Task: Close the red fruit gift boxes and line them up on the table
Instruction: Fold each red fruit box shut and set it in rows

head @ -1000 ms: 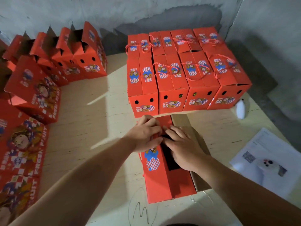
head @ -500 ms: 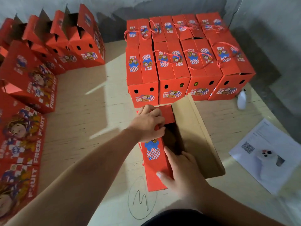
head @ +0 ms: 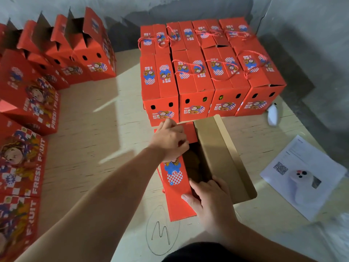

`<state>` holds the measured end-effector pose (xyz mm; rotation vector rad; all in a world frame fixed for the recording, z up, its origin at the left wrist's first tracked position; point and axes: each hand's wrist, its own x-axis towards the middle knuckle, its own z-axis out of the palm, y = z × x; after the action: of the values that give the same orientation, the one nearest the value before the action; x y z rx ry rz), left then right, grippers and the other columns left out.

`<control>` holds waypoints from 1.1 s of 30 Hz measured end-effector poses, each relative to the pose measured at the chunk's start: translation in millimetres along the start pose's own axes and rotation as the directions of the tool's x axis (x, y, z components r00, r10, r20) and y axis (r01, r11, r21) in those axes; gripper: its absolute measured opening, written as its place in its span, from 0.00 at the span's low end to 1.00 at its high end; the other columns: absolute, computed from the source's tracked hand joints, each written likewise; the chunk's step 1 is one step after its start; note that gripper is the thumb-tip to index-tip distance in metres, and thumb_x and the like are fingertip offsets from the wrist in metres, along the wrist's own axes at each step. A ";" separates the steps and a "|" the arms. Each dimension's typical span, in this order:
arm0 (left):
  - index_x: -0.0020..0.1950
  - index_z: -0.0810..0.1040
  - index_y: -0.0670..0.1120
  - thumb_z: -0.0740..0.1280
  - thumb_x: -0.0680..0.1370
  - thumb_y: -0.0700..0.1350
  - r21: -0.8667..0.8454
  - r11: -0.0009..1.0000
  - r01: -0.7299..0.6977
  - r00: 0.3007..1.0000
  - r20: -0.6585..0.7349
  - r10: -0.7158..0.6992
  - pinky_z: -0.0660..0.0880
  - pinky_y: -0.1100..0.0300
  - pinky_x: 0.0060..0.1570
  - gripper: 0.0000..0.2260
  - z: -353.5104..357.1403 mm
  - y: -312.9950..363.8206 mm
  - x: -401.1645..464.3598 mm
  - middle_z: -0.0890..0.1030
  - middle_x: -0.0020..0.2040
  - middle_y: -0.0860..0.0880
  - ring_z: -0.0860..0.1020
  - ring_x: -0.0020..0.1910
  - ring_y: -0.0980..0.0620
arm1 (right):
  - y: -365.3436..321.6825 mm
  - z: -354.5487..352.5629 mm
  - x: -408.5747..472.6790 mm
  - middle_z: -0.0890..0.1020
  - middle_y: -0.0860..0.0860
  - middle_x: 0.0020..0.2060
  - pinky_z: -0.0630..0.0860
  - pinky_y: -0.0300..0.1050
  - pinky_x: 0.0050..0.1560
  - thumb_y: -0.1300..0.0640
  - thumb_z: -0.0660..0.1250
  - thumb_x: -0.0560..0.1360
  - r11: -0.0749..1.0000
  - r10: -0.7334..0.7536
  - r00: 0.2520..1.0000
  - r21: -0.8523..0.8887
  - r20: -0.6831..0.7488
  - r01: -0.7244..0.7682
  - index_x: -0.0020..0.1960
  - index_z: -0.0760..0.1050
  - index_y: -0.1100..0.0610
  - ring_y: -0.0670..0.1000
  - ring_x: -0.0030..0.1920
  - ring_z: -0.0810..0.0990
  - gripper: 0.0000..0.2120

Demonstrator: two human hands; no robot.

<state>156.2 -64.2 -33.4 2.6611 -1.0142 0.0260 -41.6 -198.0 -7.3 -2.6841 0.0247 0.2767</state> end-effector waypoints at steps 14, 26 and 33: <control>0.48 0.78 0.51 0.63 0.77 0.56 0.054 0.992 0.118 0.992 -0.039 -0.116 0.65 0.53 0.60 0.10 10.9 8.6 -1.8 0.78 0.51 0.55 0.70 0.58 0.45 | -4.6 0.5 6.8 0.80 0.45 0.60 0.65 0.53 0.73 0.32 0.70 0.73 0.968 -0.020 1.000 -0.251 0.006 0.021 0.77 0.66 0.47 0.49 0.61 0.79 0.38; 0.84 0.51 0.59 0.62 0.81 0.59 -0.227 0.784 0.578 0.804 -0.006 -0.595 0.50 0.43 0.79 0.34 22.7 64.0 -65.5 0.48 0.84 0.49 0.49 0.80 0.41 | 22.7 -34.1 -9.8 0.74 0.51 0.69 0.65 0.59 0.71 0.52 0.69 0.75 0.977 -0.187 0.889 0.018 -0.418 0.213 0.73 0.74 0.51 0.57 0.69 0.73 0.26; 0.80 0.61 0.52 0.63 0.76 0.53 -0.202 0.909 0.364 0.919 -0.081 -0.386 0.59 0.43 0.76 0.32 13.8 49.5 -58.9 0.63 0.80 0.53 0.59 0.77 0.42 | 61.2 -55.8 -2.8 0.59 0.37 0.78 0.61 0.42 0.68 0.46 0.64 0.81 0.823 0.175 0.984 0.552 -0.031 -0.130 0.82 0.51 0.42 0.41 0.75 0.63 0.35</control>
<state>78.3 -64.9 -40.6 2.6000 -0.4305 0.0093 -37.5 -277.2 16.6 -2.1142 0.3015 0.1745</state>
